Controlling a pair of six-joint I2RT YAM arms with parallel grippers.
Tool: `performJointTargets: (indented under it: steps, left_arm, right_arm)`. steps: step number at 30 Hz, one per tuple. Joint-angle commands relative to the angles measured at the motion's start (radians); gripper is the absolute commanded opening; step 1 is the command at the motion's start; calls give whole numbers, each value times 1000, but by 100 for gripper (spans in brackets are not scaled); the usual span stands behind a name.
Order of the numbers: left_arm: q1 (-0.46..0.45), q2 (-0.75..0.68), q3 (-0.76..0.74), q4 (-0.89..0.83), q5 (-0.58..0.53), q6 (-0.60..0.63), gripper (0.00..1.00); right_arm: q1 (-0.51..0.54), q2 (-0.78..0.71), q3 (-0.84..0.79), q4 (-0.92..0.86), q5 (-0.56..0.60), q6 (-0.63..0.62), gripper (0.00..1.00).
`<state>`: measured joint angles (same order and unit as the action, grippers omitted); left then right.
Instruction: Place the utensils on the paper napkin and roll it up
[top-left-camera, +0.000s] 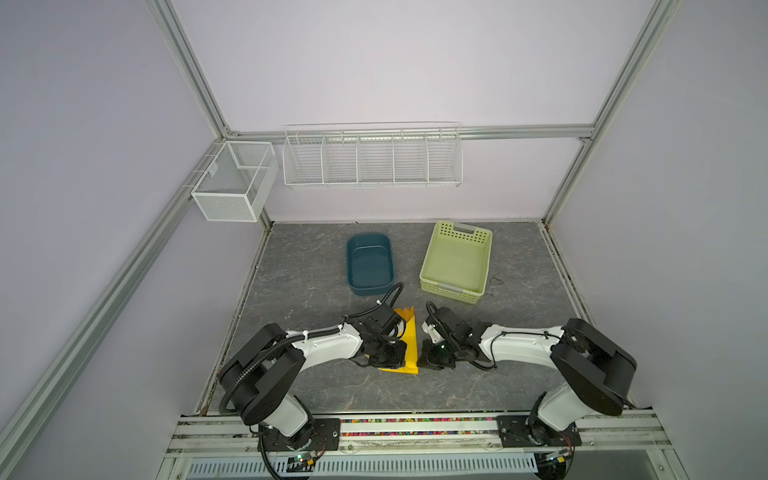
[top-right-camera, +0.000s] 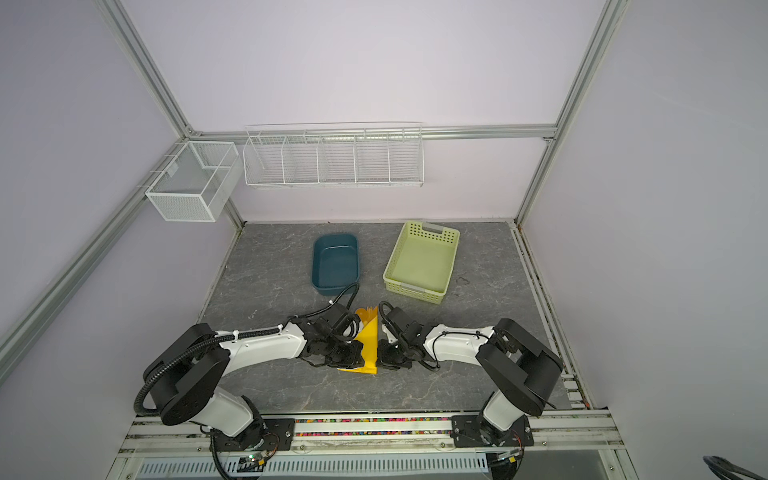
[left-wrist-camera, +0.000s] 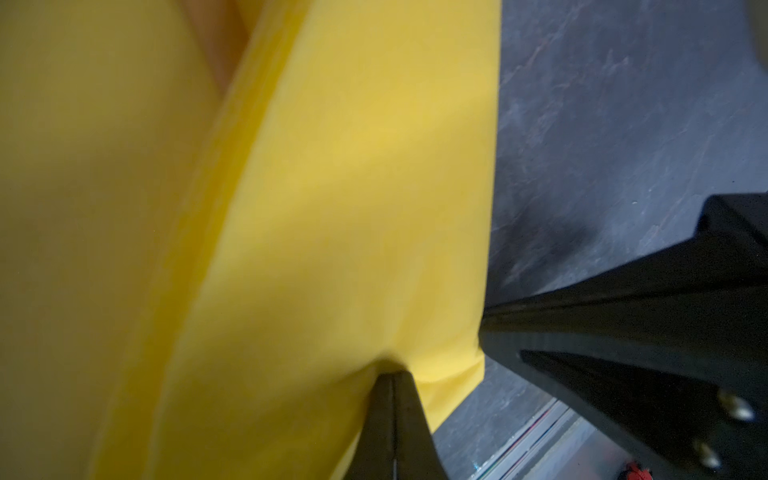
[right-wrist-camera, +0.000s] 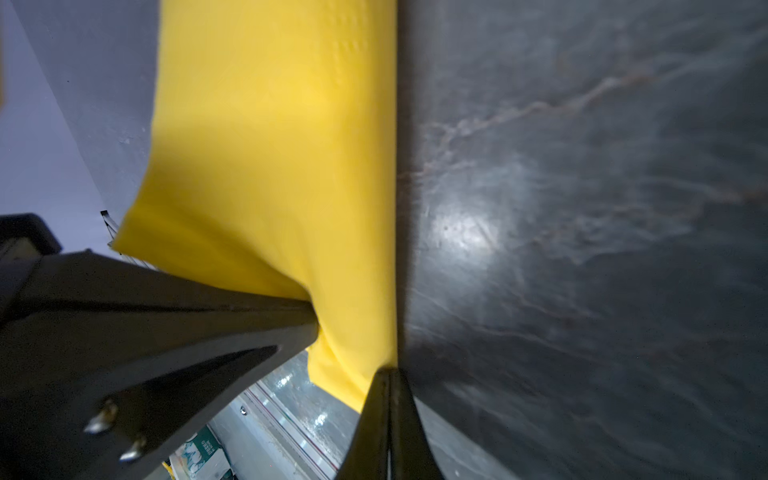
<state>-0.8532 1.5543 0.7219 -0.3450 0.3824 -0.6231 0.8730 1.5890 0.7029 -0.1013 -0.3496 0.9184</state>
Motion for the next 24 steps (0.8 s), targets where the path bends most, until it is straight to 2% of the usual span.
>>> performJointTargets:
  steps: [1,11,19,24]
  left_arm:
    - [-1,27,-21,-23,-63,10,0]
    - [-2,23,-24,-23,-65,6,0]
    - [-3,21,-26,-22,-65,6,0]
    - [-2,22,-29,-20,-63,6,0]
  right_arm:
    - [-15,-47,42,-33,15,-28,7]
    - [-64,47,64,41,-78,-42,7]
    - [-85,93,23,30,-56,-44,7]
    - [-88,51,39,-40,-20,-60,7]
